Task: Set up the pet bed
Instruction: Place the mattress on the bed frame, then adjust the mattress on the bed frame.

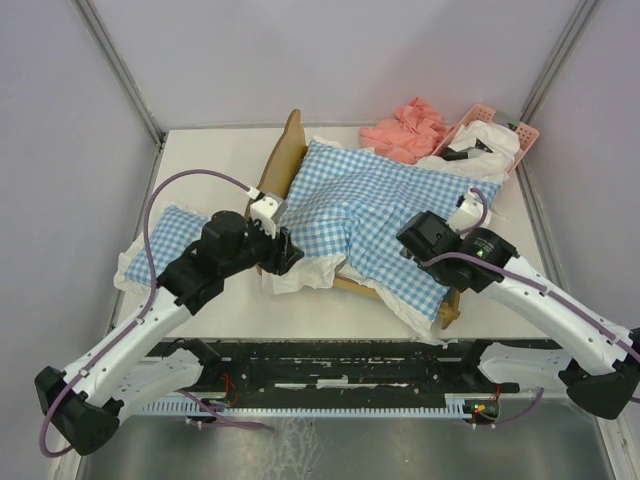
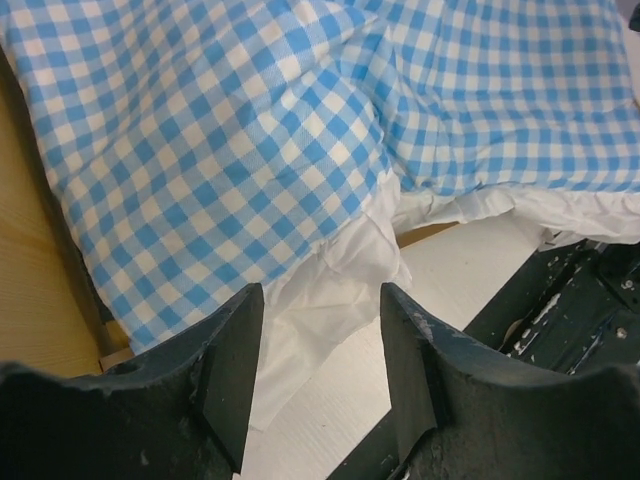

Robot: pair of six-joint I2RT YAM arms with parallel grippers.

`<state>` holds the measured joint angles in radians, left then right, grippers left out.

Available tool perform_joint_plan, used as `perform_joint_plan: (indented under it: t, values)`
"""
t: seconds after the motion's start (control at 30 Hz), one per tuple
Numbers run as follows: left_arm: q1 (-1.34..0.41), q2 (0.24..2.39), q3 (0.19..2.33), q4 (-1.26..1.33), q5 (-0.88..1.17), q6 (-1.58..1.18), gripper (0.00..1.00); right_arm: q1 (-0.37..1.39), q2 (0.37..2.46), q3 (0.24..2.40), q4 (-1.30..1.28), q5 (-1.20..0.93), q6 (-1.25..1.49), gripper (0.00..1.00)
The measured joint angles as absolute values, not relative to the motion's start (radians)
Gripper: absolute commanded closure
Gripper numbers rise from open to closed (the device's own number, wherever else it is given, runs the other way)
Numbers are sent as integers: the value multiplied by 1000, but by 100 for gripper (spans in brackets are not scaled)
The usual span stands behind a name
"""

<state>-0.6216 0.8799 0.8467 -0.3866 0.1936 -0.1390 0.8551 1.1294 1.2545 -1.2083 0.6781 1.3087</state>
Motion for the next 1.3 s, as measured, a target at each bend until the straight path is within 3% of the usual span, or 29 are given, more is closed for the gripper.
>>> perform_joint_plan:
  t: [0.2,0.53,0.77,0.87,0.93,1.03,1.17,1.23,1.3]
  values:
    - [-689,957,841,-393,110,-113,36,855,1103,1147,-1368,673,1485,15]
    - [-703,1019,805,-387,62,-115,34,855,992,952,-1339,648,1608,18]
    - [-714,1082,794,-363,4,-125,33,855,969,897,-1222,664,1567,63]
    - [-716,1132,796,-368,-51,-127,34,855,970,895,-1184,704,1510,93]
    - [-716,1172,799,-383,-89,-127,36,855,972,895,-1177,735,1489,98]
    - [-717,1188,808,-389,-131,-127,50,855,976,889,-1165,768,1473,98]
    - [-718,1189,810,-402,-170,-128,88,855,970,884,-1163,823,1435,98]
    - [-718,1197,819,-415,-191,-125,97,854,958,884,-1168,862,1408,98]
    - [-718,1205,828,-421,-207,-125,97,852,951,884,-1179,895,1393,98]
